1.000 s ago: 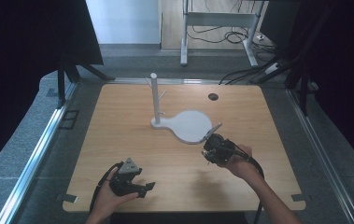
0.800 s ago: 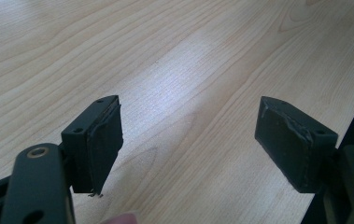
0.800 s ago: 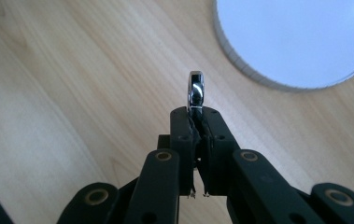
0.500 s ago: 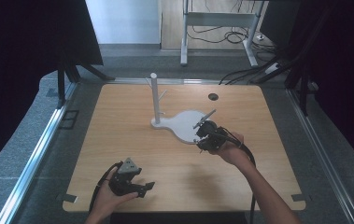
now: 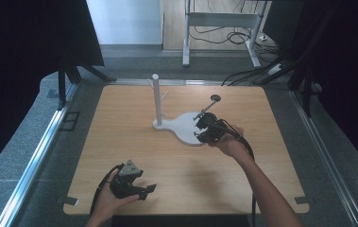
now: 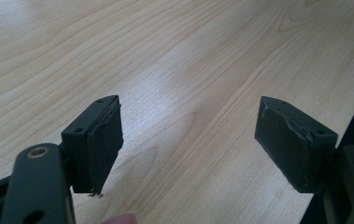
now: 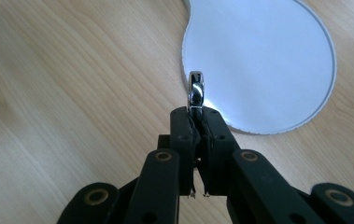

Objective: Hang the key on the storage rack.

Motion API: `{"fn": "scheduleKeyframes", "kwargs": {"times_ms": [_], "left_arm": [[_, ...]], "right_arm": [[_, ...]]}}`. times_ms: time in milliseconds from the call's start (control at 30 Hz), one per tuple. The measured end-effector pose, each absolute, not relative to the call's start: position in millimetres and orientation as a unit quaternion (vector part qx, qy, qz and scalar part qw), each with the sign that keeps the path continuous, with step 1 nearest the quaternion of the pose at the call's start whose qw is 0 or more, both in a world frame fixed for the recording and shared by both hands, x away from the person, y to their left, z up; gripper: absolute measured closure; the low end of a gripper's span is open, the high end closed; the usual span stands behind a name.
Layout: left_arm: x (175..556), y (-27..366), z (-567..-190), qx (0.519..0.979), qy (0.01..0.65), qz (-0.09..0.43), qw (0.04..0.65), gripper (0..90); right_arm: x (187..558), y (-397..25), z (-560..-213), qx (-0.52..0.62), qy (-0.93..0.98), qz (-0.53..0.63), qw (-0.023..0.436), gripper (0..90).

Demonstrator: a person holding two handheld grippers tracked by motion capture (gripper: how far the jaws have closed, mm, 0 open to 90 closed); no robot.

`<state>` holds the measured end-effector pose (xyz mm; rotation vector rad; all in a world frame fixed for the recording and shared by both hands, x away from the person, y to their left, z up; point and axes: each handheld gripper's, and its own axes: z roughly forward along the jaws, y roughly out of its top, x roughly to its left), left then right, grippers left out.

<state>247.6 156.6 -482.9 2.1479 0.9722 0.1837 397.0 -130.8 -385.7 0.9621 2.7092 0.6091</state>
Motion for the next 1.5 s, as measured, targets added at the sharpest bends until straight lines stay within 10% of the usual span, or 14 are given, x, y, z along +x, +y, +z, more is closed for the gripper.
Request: {"fn": "scheduleKeyframes", "kwargs": {"times_ms": [1500], "left_arm": [[246.7,157.3,-480.5,0.839,0.377,0.067,0.386,23.9]], "right_arm": [[453.6,-95.5,-364.1,0.344,0.908,0.216,0.107,85.1]]}}
